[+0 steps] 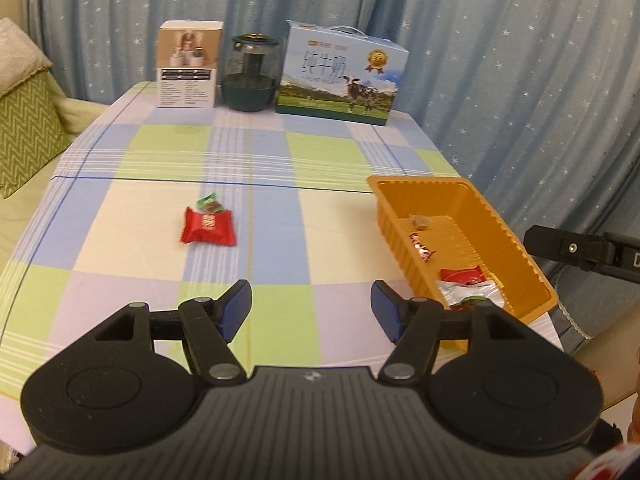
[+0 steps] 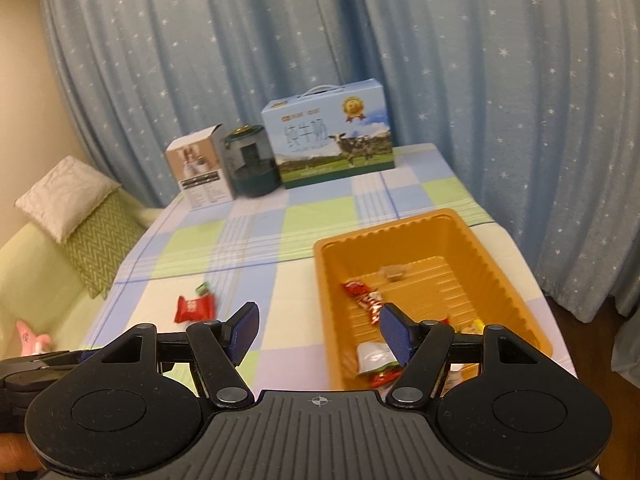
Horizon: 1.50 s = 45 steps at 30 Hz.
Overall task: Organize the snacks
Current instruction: 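Withdraw both open grippers from the tray toward the last red candy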
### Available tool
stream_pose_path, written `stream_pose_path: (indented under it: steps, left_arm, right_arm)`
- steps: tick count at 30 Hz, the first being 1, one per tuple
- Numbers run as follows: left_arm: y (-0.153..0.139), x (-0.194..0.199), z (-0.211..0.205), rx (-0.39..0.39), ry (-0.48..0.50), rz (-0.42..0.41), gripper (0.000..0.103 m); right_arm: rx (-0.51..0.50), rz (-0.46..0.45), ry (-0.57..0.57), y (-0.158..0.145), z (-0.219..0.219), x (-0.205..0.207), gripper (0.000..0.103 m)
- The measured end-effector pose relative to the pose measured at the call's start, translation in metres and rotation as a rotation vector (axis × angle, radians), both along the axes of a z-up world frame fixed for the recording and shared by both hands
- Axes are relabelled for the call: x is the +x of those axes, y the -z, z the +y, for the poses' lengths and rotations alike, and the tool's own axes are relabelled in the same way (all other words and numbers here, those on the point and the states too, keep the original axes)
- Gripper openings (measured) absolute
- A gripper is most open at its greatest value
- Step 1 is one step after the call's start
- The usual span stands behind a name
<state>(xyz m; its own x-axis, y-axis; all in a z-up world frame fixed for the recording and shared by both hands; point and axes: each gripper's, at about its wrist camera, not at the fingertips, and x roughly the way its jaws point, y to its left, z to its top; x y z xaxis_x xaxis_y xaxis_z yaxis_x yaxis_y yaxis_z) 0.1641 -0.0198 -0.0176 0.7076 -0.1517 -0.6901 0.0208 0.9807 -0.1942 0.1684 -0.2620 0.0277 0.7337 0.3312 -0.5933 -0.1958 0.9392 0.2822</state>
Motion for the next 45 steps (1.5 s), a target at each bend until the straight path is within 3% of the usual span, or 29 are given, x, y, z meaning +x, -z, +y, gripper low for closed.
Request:
stream_pose_path:
  steps: [15, 25, 34, 45]
  left_arm:
    - [0.014, -0.018, 0.052, 0.050, -0.068, 0.018, 0.069]
    - [0.020, -0.009, 0.083, 0.062, -0.092, 0.024, 0.070]
    - [0.032, 0.025, 0.099, 0.078, -0.012, 0.030, 0.071]
    - [0.072, 0.090, 0.115, 0.108, 0.051, 0.040, 0.071]
  right_arm:
    - [-0.015, 0.038, -0.075, 0.021, 0.039, -0.004, 0.067]
    - [-0.035, 0.045, -0.131, 0.036, 0.070, 0.008, 0.067]
    - [-0.056, 0.037, -0.155, 0.057, 0.099, 0.032, 0.067]
    - [-0.085, 0.061, -0.177, 0.103, 0.123, 0.087, 0.067]
